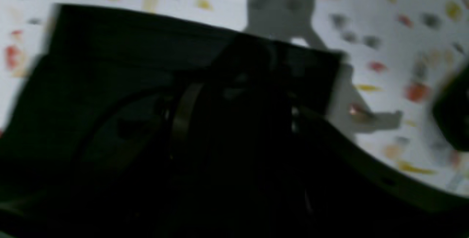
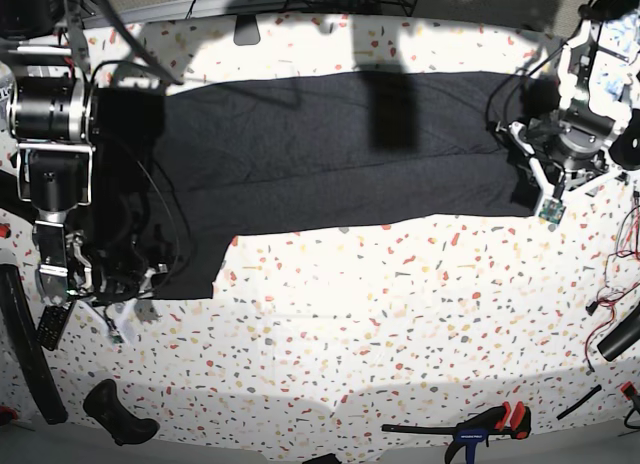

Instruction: Fold the T-shirt properly

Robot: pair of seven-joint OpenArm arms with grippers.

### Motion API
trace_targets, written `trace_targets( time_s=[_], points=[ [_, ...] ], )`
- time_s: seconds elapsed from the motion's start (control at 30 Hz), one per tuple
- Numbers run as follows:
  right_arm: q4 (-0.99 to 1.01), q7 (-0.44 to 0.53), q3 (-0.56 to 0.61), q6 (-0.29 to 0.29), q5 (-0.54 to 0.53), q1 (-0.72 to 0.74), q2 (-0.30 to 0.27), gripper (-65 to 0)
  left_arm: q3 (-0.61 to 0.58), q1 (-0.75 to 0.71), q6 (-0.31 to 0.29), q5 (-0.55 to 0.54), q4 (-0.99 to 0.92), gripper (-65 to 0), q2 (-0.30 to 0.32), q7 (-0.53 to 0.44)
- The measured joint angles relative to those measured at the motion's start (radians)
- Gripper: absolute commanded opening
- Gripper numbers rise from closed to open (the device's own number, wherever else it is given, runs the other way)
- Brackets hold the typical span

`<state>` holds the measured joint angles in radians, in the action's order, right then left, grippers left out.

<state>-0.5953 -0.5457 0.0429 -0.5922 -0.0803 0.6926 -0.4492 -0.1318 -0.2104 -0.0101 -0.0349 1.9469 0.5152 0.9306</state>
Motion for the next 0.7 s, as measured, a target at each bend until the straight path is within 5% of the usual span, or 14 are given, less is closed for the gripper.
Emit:
trace_targets(
  time_s=[0.1, 0.27, 0.43, 0.57, 0.7],
  points=[
    [0.000, 0.011, -0.001, 0.021, 0.014, 0.003, -0.008, -35.7, 0.000, 0.000, 0.000, 0.000, 0.000, -40.9, 0.000, 0.000],
    [0.000, 0.023, -0.001, 0.021, 0.000, 0.003, -0.027, -22.8, 0.000, 0.000, 0.000, 0.000, 0.000, -40.9, 0.000, 0.000],
    [0.000, 0.038, -0.001, 0.023, 0.000, 0.002, -0.050, -22.8, 0.000, 0.000, 0.000, 0.000, 0.000, -40.9, 0.000, -0.004],
    [0.000, 0.075, -0.001, 0.099, -0.002, 0.000, -0.046, -22.8, 0.000, 0.000, 0.000, 0.000, 0.000, -40.9, 0.000, -0.004],
    [0.006, 0.074, -0.001, 0.107, -0.089, -0.019, -0.047, -22.9, 0.000, 0.000, 0.000, 0.000, 0.000, -40.9, 0.000, -0.004]
  ],
)
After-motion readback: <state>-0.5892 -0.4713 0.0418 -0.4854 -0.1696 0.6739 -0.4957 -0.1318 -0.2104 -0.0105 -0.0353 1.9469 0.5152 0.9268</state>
